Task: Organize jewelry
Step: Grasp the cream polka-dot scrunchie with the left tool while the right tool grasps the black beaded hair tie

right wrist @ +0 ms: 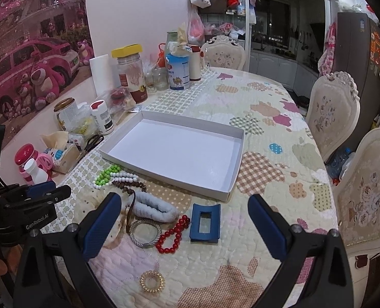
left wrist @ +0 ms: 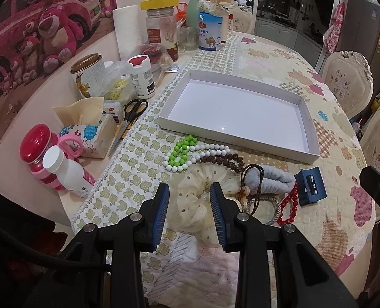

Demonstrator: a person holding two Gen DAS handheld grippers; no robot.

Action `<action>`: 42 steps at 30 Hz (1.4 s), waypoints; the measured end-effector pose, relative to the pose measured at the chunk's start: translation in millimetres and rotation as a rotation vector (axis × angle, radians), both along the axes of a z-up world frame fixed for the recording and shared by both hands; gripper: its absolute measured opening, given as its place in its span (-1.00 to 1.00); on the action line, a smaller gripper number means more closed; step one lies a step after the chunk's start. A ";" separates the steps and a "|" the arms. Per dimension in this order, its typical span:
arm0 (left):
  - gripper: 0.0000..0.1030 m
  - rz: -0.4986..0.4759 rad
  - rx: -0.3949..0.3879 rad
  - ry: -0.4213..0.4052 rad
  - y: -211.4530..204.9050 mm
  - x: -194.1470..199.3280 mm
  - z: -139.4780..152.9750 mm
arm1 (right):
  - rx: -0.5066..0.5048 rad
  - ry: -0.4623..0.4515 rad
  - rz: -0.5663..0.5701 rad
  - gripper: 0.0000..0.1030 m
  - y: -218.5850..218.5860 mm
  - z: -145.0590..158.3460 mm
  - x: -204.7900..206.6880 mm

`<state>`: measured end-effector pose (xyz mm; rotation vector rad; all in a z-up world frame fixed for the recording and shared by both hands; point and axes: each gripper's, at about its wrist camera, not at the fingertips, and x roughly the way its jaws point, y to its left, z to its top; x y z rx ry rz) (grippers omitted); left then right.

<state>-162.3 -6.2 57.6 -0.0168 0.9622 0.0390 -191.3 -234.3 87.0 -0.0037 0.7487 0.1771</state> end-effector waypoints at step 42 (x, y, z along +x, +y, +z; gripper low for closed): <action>-0.24 -0.030 -0.310 0.280 32.3 46.7 -88.4 | 0.134 0.262 0.204 0.34 40.5 -76.2 61.5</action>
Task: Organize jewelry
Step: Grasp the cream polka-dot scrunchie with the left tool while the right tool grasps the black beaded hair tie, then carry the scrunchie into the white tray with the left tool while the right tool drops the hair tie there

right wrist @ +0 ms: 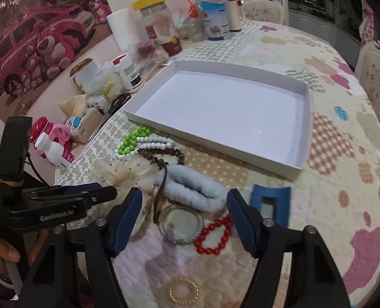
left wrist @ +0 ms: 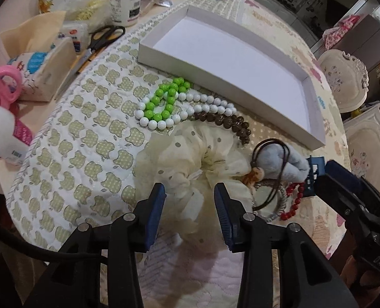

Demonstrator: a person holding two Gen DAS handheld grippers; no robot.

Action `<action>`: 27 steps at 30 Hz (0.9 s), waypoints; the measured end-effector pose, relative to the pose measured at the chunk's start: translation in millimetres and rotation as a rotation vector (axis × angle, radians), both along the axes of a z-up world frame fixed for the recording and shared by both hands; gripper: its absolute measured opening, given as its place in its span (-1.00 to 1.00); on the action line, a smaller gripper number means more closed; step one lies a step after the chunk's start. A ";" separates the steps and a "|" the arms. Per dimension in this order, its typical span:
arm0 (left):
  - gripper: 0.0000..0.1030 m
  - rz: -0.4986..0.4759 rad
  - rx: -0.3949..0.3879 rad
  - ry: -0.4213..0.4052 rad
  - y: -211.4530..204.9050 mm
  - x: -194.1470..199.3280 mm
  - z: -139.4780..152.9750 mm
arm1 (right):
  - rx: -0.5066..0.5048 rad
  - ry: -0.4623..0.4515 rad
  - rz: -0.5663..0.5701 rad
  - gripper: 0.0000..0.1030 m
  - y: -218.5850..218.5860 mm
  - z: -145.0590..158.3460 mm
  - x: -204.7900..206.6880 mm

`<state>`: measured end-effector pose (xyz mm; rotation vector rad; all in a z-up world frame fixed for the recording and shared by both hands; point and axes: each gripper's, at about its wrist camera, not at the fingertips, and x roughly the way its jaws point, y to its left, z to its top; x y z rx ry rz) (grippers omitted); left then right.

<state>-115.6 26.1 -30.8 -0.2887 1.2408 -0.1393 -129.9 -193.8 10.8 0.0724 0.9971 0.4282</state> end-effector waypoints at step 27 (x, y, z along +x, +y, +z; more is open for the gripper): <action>-0.86 -0.040 0.043 -0.180 21.2 -19.5 68.6 | 0.198 -0.072 0.086 -0.95 11.3 45.0 8.1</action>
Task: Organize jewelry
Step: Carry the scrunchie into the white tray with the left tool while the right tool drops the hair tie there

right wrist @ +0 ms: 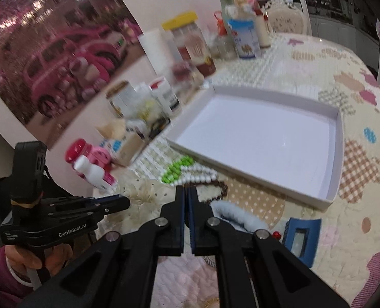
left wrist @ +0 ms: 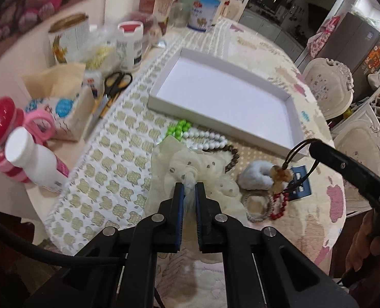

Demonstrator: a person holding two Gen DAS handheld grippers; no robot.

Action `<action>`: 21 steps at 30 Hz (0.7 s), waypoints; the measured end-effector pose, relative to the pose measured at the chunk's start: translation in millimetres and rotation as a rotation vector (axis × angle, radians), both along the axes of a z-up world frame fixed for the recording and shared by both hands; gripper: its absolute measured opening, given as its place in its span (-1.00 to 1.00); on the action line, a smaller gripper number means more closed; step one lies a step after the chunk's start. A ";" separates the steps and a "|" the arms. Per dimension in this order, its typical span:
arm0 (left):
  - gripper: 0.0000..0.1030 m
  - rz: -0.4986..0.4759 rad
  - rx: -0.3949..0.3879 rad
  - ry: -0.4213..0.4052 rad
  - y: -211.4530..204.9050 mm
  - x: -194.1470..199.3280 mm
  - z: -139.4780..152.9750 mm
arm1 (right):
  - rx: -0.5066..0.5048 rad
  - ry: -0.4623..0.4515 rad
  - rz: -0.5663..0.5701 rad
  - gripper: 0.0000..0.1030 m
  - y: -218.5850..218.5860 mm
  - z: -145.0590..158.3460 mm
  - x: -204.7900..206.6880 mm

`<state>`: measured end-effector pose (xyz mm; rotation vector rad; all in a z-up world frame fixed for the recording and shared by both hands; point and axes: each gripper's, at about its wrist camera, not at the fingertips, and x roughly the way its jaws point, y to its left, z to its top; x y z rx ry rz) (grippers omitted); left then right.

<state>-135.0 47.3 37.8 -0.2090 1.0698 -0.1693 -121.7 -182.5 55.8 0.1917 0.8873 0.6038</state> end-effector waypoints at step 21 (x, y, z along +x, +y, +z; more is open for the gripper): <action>-0.86 -0.012 0.055 -0.125 -22.8 63.5 38.6 | 0.018 -0.066 -0.132 -0.95 -56.3 32.3 21.1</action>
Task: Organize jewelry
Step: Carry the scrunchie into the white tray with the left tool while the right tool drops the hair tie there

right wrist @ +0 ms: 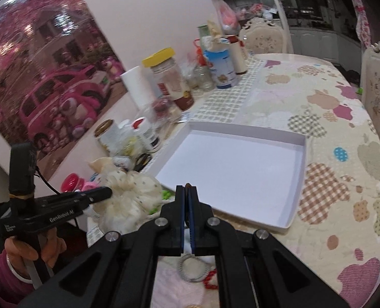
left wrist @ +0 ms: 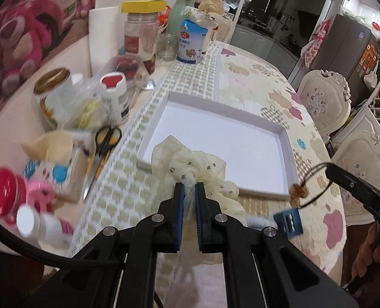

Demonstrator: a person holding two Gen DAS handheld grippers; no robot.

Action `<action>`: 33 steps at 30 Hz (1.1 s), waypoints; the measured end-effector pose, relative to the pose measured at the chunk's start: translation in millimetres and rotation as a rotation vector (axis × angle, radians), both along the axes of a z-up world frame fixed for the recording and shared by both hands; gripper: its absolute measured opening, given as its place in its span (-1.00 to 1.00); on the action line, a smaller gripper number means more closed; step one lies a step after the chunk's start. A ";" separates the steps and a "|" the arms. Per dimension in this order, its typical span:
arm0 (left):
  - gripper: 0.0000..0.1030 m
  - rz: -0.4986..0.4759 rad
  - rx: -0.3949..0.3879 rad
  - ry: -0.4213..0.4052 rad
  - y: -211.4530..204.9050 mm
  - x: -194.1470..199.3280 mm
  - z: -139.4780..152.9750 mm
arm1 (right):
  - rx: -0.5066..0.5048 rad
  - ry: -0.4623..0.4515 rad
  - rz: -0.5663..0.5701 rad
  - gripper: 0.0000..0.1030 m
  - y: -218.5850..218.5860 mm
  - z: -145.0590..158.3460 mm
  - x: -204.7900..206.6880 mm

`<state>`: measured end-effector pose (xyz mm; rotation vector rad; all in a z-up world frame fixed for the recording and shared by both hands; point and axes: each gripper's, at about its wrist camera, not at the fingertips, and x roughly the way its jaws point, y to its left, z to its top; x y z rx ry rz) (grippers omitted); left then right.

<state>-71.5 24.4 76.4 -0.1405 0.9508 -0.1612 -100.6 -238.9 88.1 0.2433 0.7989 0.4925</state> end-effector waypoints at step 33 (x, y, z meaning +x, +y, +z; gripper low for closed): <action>-0.85 -0.016 0.088 0.200 -15.7 148.9 -105.1 | -0.128 0.345 -0.289 -0.94 -59.7 -134.0 107.6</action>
